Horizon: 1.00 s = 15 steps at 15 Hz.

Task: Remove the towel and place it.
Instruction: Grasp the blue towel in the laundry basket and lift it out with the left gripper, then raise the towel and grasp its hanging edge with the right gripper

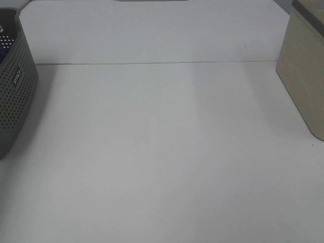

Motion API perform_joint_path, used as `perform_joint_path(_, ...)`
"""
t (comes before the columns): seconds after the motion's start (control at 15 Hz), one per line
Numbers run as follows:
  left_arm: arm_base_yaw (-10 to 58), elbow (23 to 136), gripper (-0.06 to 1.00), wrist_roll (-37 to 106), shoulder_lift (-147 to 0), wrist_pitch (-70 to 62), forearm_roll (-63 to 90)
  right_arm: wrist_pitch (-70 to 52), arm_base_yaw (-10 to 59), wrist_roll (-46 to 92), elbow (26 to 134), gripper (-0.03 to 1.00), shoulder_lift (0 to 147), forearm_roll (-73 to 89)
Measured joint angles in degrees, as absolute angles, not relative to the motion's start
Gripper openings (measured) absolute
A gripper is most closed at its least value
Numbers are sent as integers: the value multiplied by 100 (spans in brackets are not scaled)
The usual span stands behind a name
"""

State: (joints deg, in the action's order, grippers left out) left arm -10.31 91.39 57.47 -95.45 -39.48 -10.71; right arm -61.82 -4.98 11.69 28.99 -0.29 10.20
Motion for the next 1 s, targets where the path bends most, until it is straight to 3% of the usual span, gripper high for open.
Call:
perform_joint_path(0.47, -6, 9139, 0, 5747, -8084, -3409, -1169, -6182, -498, 1169, 2899, 81, -29, 1020)
perform_joint_path(0.8, 1324, 9139, 0, 6085, -7626, -2727, -1346, -6096, -498, 1238, 2911, 81, 138, 1387)
perform_joint_path(0.87, 1925, 9139, 0, 6274, -7592, -2704, -1346, -5689, -498, 1868, 2928, 79, 682, 2338)
perform_joint_path(1.0, 2355, 9139, 0, 6325, -7592, -2710, -1346, -5162, -498, 3111, 2934, 77, 1444, 3770)
